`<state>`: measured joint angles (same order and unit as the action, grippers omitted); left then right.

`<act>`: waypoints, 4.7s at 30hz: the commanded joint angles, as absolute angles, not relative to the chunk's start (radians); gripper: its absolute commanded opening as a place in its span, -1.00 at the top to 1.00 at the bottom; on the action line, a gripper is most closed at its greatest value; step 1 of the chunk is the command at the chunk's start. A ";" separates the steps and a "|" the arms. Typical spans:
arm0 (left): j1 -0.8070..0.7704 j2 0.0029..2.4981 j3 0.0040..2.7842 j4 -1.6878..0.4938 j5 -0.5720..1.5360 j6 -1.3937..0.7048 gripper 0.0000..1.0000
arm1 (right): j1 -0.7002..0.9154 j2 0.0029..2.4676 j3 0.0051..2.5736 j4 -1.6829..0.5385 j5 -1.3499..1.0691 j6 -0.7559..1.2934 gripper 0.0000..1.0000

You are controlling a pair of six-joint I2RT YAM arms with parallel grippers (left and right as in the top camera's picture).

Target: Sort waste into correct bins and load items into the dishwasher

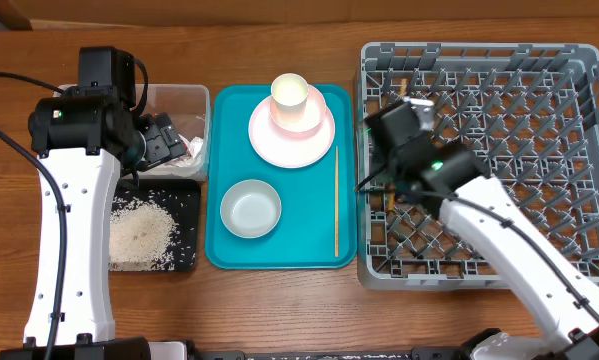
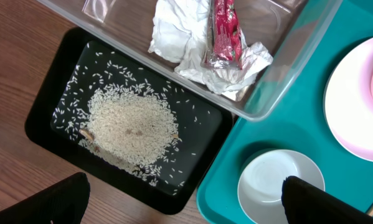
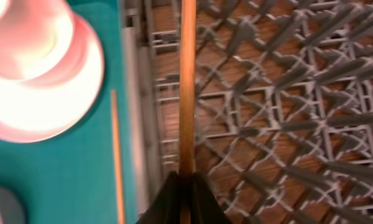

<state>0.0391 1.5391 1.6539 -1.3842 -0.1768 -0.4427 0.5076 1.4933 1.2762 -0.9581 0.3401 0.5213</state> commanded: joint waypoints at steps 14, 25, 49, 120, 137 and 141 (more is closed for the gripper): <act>0.039 1.539 1.663 -1.383 -0.183 -0.446 -1.00 | 0.432 1.525 1.209 -0.880 0.152 0.385 0.92; 0.039 1.540 1.663 -1.384 -0.183 -0.446 -1.00 | 0.432 1.597 1.166 -0.819 0.128 0.387 0.92; 0.039 1.540 1.663 -1.384 -0.183 -0.446 -1.00 | 0.437 1.638 1.340 -1.024 0.081 0.389 0.21; 0.039 1.541 1.663 -1.383 -0.183 -0.446 -1.00 | 0.876 1.876 1.491 -0.963 0.307 0.734 0.20; 0.039 1.541 1.663 -1.383 -0.183 -0.446 -1.00 | 0.876 1.876 1.459 -0.955 0.336 0.734 0.20; 0.039 1.541 1.663 -1.383 -0.183 -0.446 -1.00 | 0.876 1.876 1.393 -0.931 0.384 0.734 0.20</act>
<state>0.0391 1.5391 1.6539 -1.3842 -0.1768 -0.4427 0.8711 1.8732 1.4441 -0.9386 0.3260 0.7292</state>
